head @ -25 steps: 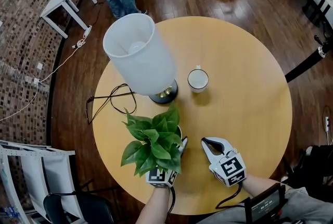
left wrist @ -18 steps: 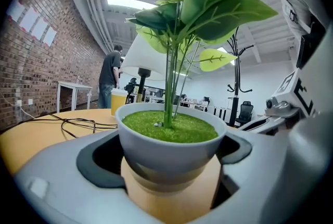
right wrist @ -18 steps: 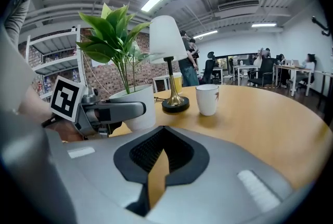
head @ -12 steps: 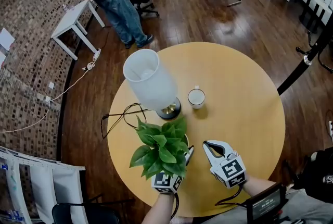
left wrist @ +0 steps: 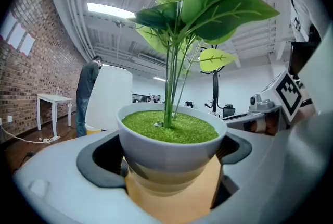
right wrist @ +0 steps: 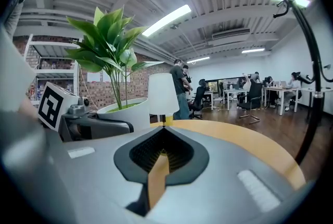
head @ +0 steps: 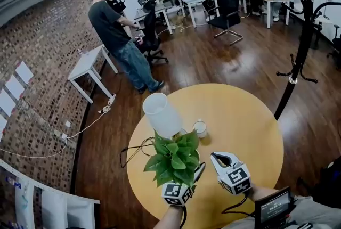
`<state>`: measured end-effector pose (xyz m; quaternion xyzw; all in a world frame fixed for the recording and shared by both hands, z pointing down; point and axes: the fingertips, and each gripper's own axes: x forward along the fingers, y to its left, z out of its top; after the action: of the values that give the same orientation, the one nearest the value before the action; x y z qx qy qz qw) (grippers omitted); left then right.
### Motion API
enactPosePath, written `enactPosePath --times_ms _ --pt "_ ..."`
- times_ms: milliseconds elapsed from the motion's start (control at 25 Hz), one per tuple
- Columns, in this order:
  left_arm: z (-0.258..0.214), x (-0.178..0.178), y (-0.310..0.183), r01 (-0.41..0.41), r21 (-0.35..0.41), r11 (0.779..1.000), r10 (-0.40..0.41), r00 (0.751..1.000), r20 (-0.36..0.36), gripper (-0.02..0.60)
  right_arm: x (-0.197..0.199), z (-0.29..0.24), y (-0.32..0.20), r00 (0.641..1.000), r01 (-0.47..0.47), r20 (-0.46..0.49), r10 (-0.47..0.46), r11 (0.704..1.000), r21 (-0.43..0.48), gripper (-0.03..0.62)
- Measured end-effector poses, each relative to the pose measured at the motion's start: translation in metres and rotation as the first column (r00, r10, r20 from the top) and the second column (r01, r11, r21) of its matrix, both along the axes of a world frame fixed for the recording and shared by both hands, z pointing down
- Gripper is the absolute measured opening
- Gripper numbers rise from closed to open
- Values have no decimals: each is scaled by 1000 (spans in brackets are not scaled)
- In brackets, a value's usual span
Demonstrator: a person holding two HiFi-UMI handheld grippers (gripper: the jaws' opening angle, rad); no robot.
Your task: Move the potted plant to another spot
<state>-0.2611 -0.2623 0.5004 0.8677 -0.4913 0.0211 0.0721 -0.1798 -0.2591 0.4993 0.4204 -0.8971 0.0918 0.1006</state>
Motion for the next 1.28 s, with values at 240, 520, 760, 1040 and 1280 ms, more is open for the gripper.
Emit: enactPosePath --times_ms 240,520,760,1040,1280 --pt "-11 37 13 -56 15 998 56 998 10 518 33 -6 10 999 -38 -8 38 999 23 6" --pt "-10 72 34 -147 17 989 147 989 6 520 65 -4 25 992 -128 -9 128 991 39 6" --pt "-8 104 44 -190 -1 982 190 982 5 518 90 -15 35 988 -152 0 152 987 46 6" --pt "3 191 15 -159 -18 987 159 987 19 518 179 -9 1 992 -123 10 123 991 50 6" --pt "6 227 5 -119 -27 993 119 993 11 518 214 -6 -8 996 -86 2 86 996 31 6"
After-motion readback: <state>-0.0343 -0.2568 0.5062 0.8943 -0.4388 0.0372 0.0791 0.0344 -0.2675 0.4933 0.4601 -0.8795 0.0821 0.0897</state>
